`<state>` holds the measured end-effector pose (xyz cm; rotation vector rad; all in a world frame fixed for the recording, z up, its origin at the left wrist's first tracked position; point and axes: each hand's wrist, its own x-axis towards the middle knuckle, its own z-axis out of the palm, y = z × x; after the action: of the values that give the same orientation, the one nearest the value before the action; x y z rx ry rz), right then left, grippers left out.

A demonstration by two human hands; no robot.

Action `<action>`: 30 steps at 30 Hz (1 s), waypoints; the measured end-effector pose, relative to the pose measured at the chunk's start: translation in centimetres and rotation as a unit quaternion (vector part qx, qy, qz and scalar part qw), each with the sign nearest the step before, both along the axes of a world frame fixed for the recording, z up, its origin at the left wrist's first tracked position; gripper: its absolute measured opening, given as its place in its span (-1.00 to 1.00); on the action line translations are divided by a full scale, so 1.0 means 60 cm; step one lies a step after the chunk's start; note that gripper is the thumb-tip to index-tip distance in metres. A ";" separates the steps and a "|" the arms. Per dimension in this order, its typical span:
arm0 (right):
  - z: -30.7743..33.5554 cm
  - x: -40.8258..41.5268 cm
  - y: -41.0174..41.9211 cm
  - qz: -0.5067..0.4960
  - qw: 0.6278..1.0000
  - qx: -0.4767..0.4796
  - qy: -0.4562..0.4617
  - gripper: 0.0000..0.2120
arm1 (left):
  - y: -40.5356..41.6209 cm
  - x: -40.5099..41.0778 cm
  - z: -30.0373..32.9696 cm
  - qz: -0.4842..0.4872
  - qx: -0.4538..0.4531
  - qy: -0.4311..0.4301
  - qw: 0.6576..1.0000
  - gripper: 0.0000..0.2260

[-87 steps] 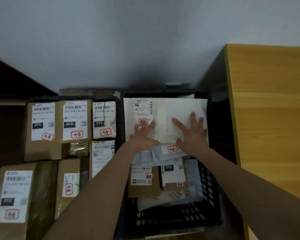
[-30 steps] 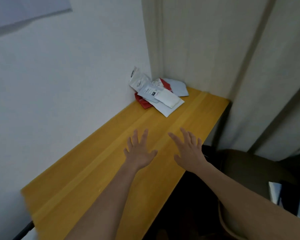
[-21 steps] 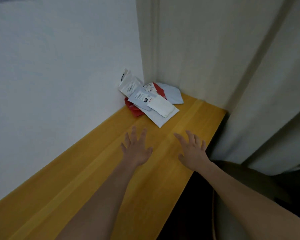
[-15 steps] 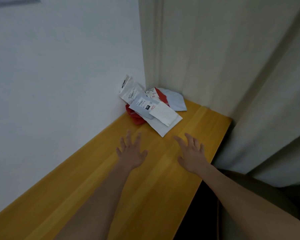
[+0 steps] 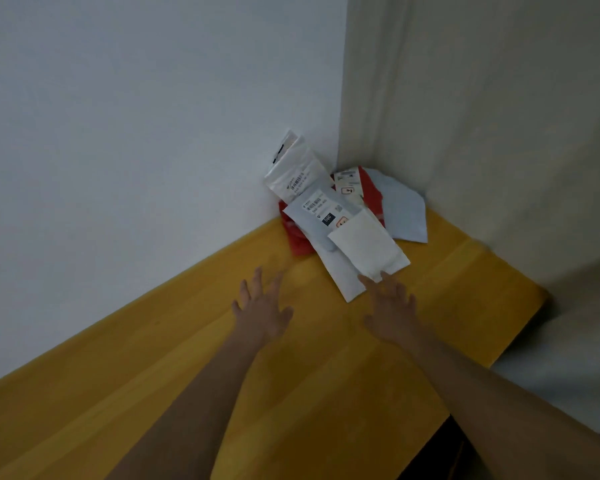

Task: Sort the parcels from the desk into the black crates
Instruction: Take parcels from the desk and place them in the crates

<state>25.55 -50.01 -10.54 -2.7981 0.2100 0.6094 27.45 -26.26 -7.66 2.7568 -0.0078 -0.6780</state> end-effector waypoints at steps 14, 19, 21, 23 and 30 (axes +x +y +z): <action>-0.088 0.223 -0.109 0.064 0.994 0.091 0.012 -0.08 | -0.170 0.123 -0.077 0.058 -0.035 0.049 0.997 -0.31; -0.114 0.226 -0.115 0.084 0.992 0.092 0.019 -0.06 | -0.180 0.154 -0.094 0.077 -0.075 0.029 0.994 -0.31; -0.118 0.222 -0.120 0.098 0.991 0.092 0.025 -0.08 | -0.192 0.163 -0.093 0.127 -0.125 0.036 0.983 -0.33; -0.119 0.219 -0.127 0.112 0.987 0.106 0.049 -0.10 | -0.201 0.170 -0.088 0.198 -0.195 0.049 0.959 -0.36; -0.057 0.229 -0.163 -0.041 0.912 0.396 0.096 -0.40 | -0.218 0.181 -0.058 0.340 -0.357 0.103 0.864 -0.64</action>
<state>39.30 -59.80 -13.94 -1.9393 0.0860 0.7426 38.28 -39.32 -11.15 1.7780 0.6044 -0.5913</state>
